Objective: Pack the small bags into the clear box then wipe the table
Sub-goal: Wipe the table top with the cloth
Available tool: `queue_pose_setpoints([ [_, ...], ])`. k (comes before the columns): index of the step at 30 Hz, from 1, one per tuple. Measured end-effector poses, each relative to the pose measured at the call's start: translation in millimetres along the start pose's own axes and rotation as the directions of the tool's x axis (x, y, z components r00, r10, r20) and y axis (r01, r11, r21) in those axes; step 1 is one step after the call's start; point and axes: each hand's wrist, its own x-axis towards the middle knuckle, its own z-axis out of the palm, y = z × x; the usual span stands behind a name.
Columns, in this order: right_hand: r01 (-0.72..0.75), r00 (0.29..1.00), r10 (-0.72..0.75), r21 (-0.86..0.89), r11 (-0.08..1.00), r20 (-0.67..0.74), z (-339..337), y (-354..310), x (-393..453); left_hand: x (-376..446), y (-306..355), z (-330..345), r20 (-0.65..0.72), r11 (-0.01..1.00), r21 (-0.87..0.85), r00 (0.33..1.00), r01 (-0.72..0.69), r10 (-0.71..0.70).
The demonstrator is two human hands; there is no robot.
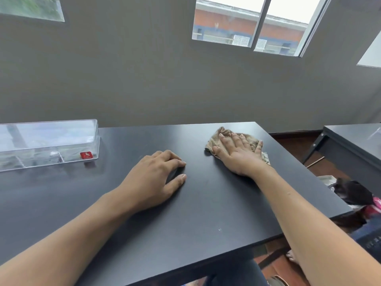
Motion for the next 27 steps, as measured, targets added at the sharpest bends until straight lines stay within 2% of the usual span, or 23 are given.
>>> queue_pose_setpoints([
  [8, 0.032, 0.999, -0.032, 0.013, 0.999, 0.012, 11, -21, -66, 1, 0, -1, 0.010, 1.000, 0.030, 1.000, -0.002, 0.002],
  [15, 0.161, 0.984, -0.161, 0.009, 0.987, 0.076, 20, -55, -150, -6, -7, -9, -0.022, 0.986, 0.159, 0.999, 0.040, -0.037],
  [19, 0.229, 0.971, -0.229, 0.013, 0.973, 0.073, 26, -73, -175, -22, -19, -18, -0.040, 0.984, 0.164, 0.997, 0.071, -0.065],
  [23, 0.242, 0.966, -0.243, 0.027, 0.970, 0.089, 25, -83, -162, -51, -33, -28, -0.081, 0.984, 0.164, 0.995, 0.067, -0.054],
  [27, 0.226, 0.967, -0.234, 0.083, 0.971, 0.104, 11, -91, -99, -83, -47, -39, -0.126, 0.992, 0.092, 0.989, 0.089, -0.077],
])
